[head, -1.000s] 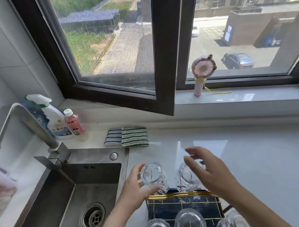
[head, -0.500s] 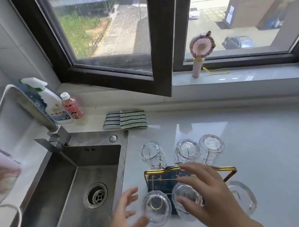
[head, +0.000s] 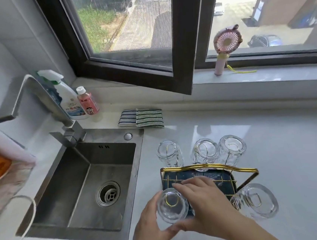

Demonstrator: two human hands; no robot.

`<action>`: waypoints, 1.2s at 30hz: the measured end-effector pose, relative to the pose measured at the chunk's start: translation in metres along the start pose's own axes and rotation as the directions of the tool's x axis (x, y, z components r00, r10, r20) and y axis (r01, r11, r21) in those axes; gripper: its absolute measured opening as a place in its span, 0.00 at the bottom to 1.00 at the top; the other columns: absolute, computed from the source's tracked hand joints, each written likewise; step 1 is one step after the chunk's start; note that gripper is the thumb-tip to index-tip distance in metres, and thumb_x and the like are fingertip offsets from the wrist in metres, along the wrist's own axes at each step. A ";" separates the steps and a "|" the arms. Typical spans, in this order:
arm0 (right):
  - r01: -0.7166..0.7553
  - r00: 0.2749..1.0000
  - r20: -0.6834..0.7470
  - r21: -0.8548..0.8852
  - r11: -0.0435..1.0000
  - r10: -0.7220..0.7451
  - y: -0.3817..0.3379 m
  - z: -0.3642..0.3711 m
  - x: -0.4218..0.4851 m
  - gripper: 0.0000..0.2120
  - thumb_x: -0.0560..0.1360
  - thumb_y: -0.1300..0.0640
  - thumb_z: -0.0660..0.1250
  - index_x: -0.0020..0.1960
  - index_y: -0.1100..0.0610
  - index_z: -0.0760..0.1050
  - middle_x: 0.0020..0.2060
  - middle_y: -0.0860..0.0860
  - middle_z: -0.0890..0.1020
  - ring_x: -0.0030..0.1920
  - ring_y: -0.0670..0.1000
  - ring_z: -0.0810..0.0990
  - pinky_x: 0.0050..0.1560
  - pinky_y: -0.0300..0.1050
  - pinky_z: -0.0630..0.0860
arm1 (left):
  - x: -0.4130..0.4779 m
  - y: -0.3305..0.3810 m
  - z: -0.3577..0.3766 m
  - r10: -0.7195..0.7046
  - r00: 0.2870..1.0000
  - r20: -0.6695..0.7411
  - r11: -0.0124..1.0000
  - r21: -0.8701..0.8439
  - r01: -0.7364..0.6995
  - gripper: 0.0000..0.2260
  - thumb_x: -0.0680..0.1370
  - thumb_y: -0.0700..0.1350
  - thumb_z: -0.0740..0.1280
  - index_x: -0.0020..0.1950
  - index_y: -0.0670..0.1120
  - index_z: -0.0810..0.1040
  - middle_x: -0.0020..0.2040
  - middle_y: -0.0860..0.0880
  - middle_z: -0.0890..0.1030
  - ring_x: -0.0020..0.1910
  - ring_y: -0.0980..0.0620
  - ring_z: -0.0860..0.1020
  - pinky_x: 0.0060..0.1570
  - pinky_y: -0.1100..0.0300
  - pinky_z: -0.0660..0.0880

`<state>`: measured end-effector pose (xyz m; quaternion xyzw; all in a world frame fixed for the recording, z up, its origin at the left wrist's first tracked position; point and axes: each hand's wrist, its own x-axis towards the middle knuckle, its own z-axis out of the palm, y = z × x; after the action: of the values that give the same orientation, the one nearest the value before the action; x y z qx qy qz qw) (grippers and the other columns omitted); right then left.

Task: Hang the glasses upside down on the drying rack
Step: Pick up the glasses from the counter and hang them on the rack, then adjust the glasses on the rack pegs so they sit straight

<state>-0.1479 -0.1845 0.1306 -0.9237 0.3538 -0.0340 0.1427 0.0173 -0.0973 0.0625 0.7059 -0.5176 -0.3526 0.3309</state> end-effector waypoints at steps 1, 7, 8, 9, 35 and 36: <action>-0.009 1.000 0.010 0.019 1.000 0.009 0.000 0.001 0.000 0.46 0.63 0.24 0.58 0.71 0.52 0.63 0.62 0.46 0.77 0.66 0.49 0.68 0.69 0.47 0.55 | 0.002 0.001 -0.001 -0.011 1.000 0.012 1.000 0.002 0.011 0.38 0.55 0.69 0.72 0.60 0.77 0.56 0.63 0.71 0.67 0.62 0.61 0.70 0.60 0.55 0.73; -0.068 0.997 0.029 0.074 0.995 0.066 0.002 0.001 0.002 0.44 0.64 0.26 0.59 0.72 0.49 0.58 0.66 0.46 0.74 0.67 0.48 0.66 0.69 0.45 0.52 | 0.010 0.008 -0.008 -0.041 0.998 0.054 0.999 -0.028 0.043 0.37 0.59 0.63 0.74 0.65 0.67 0.62 0.63 0.64 0.72 0.60 0.60 0.72 0.58 0.56 0.74; -0.072 0.997 0.026 0.079 0.994 0.070 0.002 0.001 0.002 0.44 0.64 0.26 0.60 0.72 0.49 0.58 0.65 0.46 0.74 0.67 0.48 0.66 0.69 0.45 0.53 | 0.011 0.008 -0.008 -0.047 0.997 0.064 0.998 -0.030 0.049 0.38 0.59 0.63 0.74 0.66 0.65 0.62 0.64 0.63 0.72 0.60 0.60 0.72 0.57 0.57 0.74; -0.073 0.997 0.027 0.080 0.994 0.071 0.001 0.001 0.002 0.43 0.64 0.27 0.60 0.72 0.49 0.58 0.65 0.46 0.74 0.67 0.48 0.66 0.69 0.45 0.53 | 0.011 0.008 -0.009 -0.054 0.996 0.074 0.998 -0.032 0.056 0.38 0.60 0.62 0.74 0.67 0.64 0.63 0.64 0.62 0.72 0.59 0.59 0.72 0.56 0.58 0.75; -0.227 0.974 0.050 0.191 0.955 0.221 0.015 -0.016 -0.020 0.59 0.53 0.20 0.57 0.75 0.49 0.47 0.74 0.45 0.60 0.73 0.46 0.56 0.71 0.43 0.51 | 0.006 0.023 -0.024 -0.110 0.977 0.182 0.994 0.021 0.107 0.51 0.55 0.66 0.75 0.70 0.67 0.47 0.65 0.71 0.57 0.66 0.59 0.62 0.66 0.53 0.63; -0.258 0.966 0.049 0.233 0.938 0.253 0.020 -0.018 -0.027 0.59 0.52 0.20 0.58 0.75 0.48 0.47 0.74 0.45 0.59 0.73 0.47 0.56 0.71 0.43 0.53 | 0.003 0.025 -0.026 -0.106 0.979 0.172 0.994 0.026 0.103 0.52 0.55 0.65 0.75 0.70 0.66 0.46 0.66 0.70 0.57 0.68 0.59 0.61 0.67 0.52 0.62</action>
<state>-0.1842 -0.1849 0.1436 -0.8465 0.4629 -0.0490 0.2585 0.0278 -0.1039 0.0965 0.7014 -0.5098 -0.4251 0.2595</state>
